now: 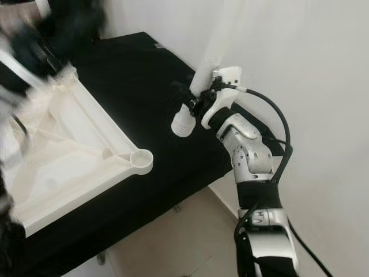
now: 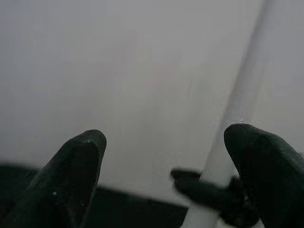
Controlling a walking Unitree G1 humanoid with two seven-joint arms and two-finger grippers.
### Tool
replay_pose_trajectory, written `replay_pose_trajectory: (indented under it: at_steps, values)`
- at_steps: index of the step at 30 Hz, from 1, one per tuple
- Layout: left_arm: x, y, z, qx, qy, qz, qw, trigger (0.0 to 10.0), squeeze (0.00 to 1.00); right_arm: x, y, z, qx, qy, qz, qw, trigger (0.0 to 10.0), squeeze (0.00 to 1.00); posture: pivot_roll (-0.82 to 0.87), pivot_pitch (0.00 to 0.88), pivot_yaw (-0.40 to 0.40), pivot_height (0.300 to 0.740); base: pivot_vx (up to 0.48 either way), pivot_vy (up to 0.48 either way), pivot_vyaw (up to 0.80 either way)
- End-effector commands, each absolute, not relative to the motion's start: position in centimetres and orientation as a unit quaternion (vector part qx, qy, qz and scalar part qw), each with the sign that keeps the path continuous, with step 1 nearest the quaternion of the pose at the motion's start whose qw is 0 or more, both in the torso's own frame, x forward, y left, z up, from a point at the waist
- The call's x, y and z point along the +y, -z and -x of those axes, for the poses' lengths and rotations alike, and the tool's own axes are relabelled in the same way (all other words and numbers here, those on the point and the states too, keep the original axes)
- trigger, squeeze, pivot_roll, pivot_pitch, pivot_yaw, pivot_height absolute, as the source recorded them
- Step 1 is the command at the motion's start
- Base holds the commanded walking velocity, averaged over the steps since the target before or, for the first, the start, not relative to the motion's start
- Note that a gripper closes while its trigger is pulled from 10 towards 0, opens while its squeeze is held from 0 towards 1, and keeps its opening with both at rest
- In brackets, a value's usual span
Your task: Building children table
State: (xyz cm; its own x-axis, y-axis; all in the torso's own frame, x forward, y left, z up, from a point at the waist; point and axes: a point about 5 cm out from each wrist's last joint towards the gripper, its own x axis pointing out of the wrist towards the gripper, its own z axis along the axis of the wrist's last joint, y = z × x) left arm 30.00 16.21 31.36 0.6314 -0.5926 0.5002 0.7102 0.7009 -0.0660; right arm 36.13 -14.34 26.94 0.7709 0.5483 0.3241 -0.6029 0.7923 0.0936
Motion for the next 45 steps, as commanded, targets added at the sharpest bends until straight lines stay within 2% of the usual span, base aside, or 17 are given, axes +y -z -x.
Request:
replay_pose_trajectory:
  at_steps: [1, 3, 10, 11, 16, 20, 22, 25, 45]
  values:
    - [15.3, -29.6, -29.6, -0.199, 0.356, 0.124, 0.905, 10.0, 0.00, -14.7, -27.6, -36.1, -0.164, -0.287, -0.096, 0.939, 10.0, 0.00, 0.03, 0.141, -0.102, 0.740, 0.000, 0.000, 0.00]
    - [14.7, -27.7, -29.0, -0.180, 0.339, 0.113, 0.917, 10.0, 0.00, -14.8, -27.5, -36.3, -0.163, -0.277, -0.101, 0.942, 10.0, 0.00, 0.03, 0.143, -0.106, 0.740, 0.000, 0.000, 0.00]
    - [13.6, -25.8, -28.3, -0.173, 0.290, 0.132, 0.932, 10.0, 0.00, -14.3, -26.9, -36.5, -0.156, -0.284, -0.101, 0.941, 10.0, 0.00, 0.03, 0.143, -0.122, 0.740, 0.000, 0.000, 0.00]
    - [12.6, -25.3, -28.0, -0.169, 0.284, 0.119, 0.936, 10.0, 0.00, -13.8, -26.7, -36.3, -0.154, -0.294, -0.104, 0.938, 10.0, 0.00, 0.03, 0.144, -0.122, 0.740, 0.000, 0.000, 0.00]
    - [11.6, -25.1, -27.4, -0.169, 0.306, 0.120, 0.929, 10.0, 0.00, -13.1, -26.4, -36.1, -0.151, -0.305, -0.095, 0.936, 10.0, 0.00, 0.02, 0.148, -0.107, 0.740, 0.000, 0.000, 0.00]
    - [11.4, -25.0, -27.3, -0.167, 0.312, 0.134, 0.926, 10.0, 0.00, -12.2, -25.7, -35.6, -0.146, -0.318, -0.084, 0.933, 10.0, 0.00, 0.02, 0.153, -0.098, 0.740, 0.000, -0.435, 0.00]
    - [11.4, -24.9, -27.4, -0.164, 0.305, 0.134, 0.928, 10.0, 0.00, -12.0, -25.5, -35.4, -0.142, -0.326, -0.077, 0.932, 10.0, 0.00, 0.03, 0.154, -0.093, 0.740, 0.000, -0.439, 0.80]
    - [11.0, -23.8, -27.6, -0.128, 0.288, 0.128, 0.940, 10.0, 0.00, -10.9, -25.0, -34.4, -0.136, -0.393, -0.060, 0.907, 10.0, 0.00, 0.04, 0.159, -0.089, 0.740, 0.000, 0.000, 0.80]
    - [10.9, -19.8, -26.1, -0.079, 0.288, 0.074, 0.951, 10.0, 0.00, -10.5, -25.6, -33.2, -0.160, -0.470, -0.039, 0.867, 10.0, 0.00, 0.06, 0.168, -0.093, 0.740, 0.000, 0.000, 0.80]
